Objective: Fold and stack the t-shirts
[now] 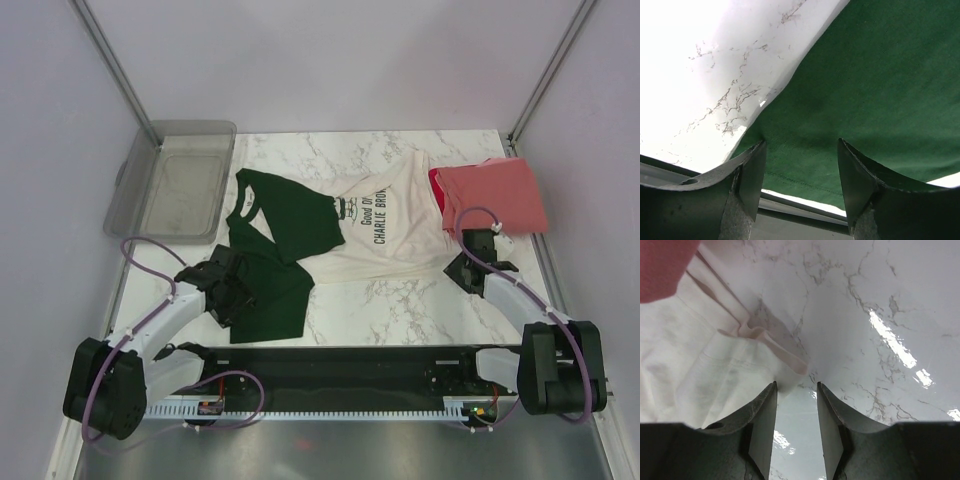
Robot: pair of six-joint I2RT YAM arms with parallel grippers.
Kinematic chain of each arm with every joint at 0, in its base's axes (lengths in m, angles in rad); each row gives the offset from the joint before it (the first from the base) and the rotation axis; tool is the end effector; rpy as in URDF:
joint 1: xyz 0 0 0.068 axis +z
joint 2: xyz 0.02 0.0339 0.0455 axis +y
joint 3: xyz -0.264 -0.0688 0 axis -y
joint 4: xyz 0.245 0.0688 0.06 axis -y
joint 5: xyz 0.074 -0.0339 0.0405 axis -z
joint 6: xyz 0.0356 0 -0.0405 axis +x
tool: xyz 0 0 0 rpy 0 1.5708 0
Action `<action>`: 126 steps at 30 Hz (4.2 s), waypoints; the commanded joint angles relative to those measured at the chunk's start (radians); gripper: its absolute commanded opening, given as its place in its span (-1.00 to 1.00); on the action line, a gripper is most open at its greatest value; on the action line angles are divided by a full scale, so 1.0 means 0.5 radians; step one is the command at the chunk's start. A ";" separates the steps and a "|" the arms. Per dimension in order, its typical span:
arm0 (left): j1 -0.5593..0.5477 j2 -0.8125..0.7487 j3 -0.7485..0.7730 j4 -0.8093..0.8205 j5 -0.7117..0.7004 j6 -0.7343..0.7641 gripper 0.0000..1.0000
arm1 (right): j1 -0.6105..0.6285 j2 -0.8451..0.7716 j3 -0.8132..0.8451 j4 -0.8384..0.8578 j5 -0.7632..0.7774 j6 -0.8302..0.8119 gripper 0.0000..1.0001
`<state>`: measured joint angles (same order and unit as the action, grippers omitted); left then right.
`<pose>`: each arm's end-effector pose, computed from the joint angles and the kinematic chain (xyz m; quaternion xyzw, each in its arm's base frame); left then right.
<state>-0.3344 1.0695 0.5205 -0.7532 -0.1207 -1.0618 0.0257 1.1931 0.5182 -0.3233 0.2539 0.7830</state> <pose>0.1549 -0.0493 0.1629 -0.3594 0.9216 -0.0401 0.1408 0.2103 -0.0035 0.1615 0.3850 0.8710 -0.0015 0.3053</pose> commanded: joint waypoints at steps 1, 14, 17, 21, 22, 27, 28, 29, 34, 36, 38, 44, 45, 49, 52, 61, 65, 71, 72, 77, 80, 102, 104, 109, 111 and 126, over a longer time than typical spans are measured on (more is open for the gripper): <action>-0.012 -0.025 0.039 -0.006 0.018 -0.018 0.33 | -0.006 -0.033 -0.042 0.051 -0.069 -0.032 -0.09; -0.025 -0.037 0.057 -0.015 -0.010 -0.036 0.30 | -0.006 -0.110 0.117 0.045 0.063 -0.170 0.38; -0.025 -0.050 0.060 -0.015 -0.028 -0.036 0.28 | -0.009 -0.092 0.169 0.094 0.051 -0.271 0.34; -0.022 -0.053 0.060 -0.015 -0.029 -0.033 0.25 | -0.005 0.059 0.240 0.159 -0.010 -0.348 0.07; -0.025 -0.059 0.057 -0.015 -0.025 -0.033 0.25 | -0.005 0.092 0.240 0.223 -0.068 -0.351 0.00; -0.025 -0.071 0.057 -0.015 -0.029 -0.027 0.25 | -0.005 0.280 0.280 0.334 -0.161 -0.363 -0.26; -0.025 -0.074 0.057 -0.015 -0.032 -0.024 0.24 | -0.005 0.295 0.283 0.346 -0.191 -0.369 -0.27; -0.025 -0.074 0.057 -0.015 -0.029 -0.021 0.24 | -0.005 0.307 0.283 0.349 -0.192 -0.366 -0.28; -0.025 -0.083 0.054 -0.015 -0.029 -0.015 0.24 | -0.005 0.277 0.243 0.349 -0.170 -0.385 -0.27; -0.025 -0.083 0.054 -0.015 -0.029 -0.006 0.24 | -0.005 0.249 0.228 0.334 -0.173 -0.394 -0.28; -0.025 -0.096 0.051 -0.015 -0.035 -0.006 0.23 | -0.005 0.231 0.218 0.331 -0.170 -0.403 -0.43; -0.025 -0.093 0.048 -0.015 -0.056 0.001 0.23 | -0.005 0.173 0.200 0.275 -0.081 -0.373 -1.00; -0.022 -0.090 0.051 -0.015 -0.062 0.004 0.23 | -0.005 0.157 0.203 0.257 -0.078 -0.369 -1.00; -0.025 -0.096 0.057 -0.015 -0.074 0.019 0.23 | -0.005 0.038 0.203 0.187 -0.078 -0.366 -1.00; -0.025 -0.108 0.063 -0.018 -0.075 0.019 0.23 | -0.005 -0.137 0.194 0.107 -0.121 -0.348 -1.00; -0.025 -0.114 0.088 -0.028 -0.081 0.037 0.22 | -0.002 -0.551 0.090 -0.335 -0.204 -0.219 -1.00; -0.025 -0.114 0.094 -0.028 -0.087 0.044 0.22 | -0.005 -0.738 0.016 -0.455 -0.235 -0.170 -0.89; -0.028 -0.102 0.094 -0.024 -0.093 0.037 0.22 | -0.002 -0.604 0.034 -0.250 -0.207 -0.271 0.11; -0.025 -0.099 0.100 -0.024 -0.093 0.040 0.22 | -0.005 -0.549 0.052 -0.173 -0.198 -0.289 0.11; -0.025 -0.117 0.100 -0.028 -0.093 0.053 0.22 | -0.005 -0.077 0.172 0.131 -0.170 -0.455 0.10; -0.025 -0.132 0.088 -0.028 -0.090 0.059 0.22 | -0.002 0.080 0.215 0.253 -0.158 -0.504 0.11; -0.028 -0.148 0.116 -0.031 -0.087 0.114 0.20 | -0.005 0.335 0.246 0.340 -0.084 -0.455 -0.76; -0.025 -0.151 0.116 -0.028 -0.078 0.120 0.19 | -0.005 0.280 0.240 0.306 -0.063 -0.452 -0.94; -0.028 -0.145 0.113 -0.040 -0.078 0.157 0.08 | -0.005 0.069 0.212 0.174 -0.054 -0.425 -1.00; -0.028 -0.126 0.106 -0.049 -0.081 0.136 0.08 | -0.005 -0.029 0.188 0.107 -0.066 -0.406 -1.00; -0.166 0.006 0.109 -0.230 -0.170 -0.015 0.65 | -0.005 -0.039 0.025 0.189 -0.087 -0.354 -1.00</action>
<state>-0.3988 1.0706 0.5468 -0.8169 -0.1627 -1.0271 0.0257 1.1633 0.5407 -0.2661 0.1978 0.5949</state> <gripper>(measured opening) 0.812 0.021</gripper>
